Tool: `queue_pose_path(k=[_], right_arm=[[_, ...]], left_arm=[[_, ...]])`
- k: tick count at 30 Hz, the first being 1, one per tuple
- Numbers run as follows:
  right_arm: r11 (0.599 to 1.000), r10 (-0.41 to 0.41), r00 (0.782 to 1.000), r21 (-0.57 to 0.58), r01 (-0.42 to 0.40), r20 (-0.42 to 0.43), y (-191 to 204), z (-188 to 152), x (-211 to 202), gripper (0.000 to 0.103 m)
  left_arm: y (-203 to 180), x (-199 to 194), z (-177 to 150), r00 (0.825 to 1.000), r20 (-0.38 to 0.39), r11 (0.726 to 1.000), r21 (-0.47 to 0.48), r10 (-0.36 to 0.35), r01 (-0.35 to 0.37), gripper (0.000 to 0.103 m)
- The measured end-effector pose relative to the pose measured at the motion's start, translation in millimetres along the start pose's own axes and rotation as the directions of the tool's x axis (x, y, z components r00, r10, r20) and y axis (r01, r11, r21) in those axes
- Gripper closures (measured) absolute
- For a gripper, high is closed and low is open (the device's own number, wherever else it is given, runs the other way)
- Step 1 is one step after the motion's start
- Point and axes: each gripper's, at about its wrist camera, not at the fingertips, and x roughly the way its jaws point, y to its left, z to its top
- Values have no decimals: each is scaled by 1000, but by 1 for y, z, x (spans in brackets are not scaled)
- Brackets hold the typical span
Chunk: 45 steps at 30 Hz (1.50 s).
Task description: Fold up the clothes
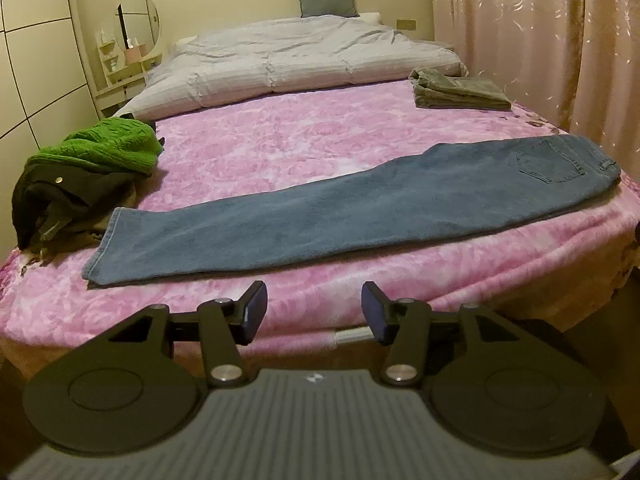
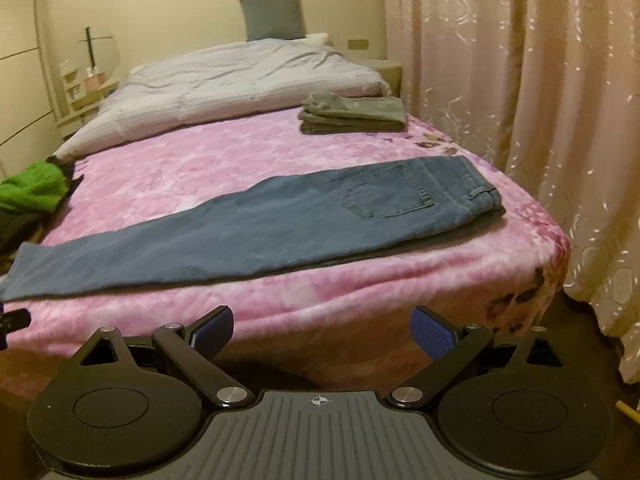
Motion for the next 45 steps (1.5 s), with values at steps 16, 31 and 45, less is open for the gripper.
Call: queue_pose_path(k=[16, 31, 45], right_arm=[[994, 95, 995, -61, -93, 22, 31, -8, -10, 6], [987, 132, 991, -95, -130, 18, 47, -7, -6, 6], [988, 132, 991, -83, -131, -3, 48, -2, 9, 6]], left_arm=[[16, -29, -15, 999, 12, 998, -30, 52, -52, 54], [30, -25, -18, 998, -2, 996, -52, 70, -70, 53], [42, -5, -18, 997, -44, 993, -102, 58, -63, 53]])
